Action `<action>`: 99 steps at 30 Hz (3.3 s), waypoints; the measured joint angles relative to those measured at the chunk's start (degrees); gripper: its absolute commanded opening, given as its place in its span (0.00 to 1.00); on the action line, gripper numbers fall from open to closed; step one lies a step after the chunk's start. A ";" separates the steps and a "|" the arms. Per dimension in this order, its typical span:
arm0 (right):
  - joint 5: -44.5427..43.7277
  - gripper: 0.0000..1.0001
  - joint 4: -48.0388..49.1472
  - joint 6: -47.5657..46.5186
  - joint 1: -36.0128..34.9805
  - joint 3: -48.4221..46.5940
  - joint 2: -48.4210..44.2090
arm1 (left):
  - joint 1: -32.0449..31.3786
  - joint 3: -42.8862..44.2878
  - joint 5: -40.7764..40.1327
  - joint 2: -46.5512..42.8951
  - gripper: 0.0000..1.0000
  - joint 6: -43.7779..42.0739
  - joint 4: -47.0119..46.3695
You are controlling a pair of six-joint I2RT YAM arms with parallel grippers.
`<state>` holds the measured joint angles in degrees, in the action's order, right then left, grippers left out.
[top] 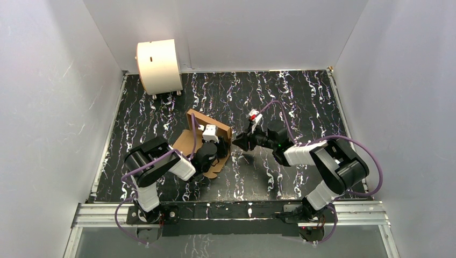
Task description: Fold the paper box
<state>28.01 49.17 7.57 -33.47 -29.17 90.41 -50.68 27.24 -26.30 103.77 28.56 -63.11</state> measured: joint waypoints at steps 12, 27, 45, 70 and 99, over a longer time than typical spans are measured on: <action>0.24 0.50 4.87 0.52 -0.02 0.02 1.86 | 0.11 -0.22 1.73 -0.87 0.44 -0.61 0.66; 0.37 0.50 8.04 1.27 -0.31 0.02 4.96 | 0.24 -4.39 3.43 -8.44 0.48 -1.79 5.27; 0.55 0.54 7.54 1.29 -1.68 3.19 2.91 | 0.92 -8.28 3.10 -20.52 0.39 2.01 19.32; -8.52 0.81 12.72 2.05 -7.04 4.02 5.25 | 1.75 -5.09 5.44 -16.00 0.34 6.54 20.17; -11.76 0.89 -3.26 0.81 -7.13 7.67 -12.07 | 6.69 -1.11 10.64 -21.81 0.45 7.50 32.46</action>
<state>16.25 45.91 8.38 -40.60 -21.50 78.35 -43.99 26.13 -15.66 81.95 36.05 -30.65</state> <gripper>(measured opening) 0.867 0.416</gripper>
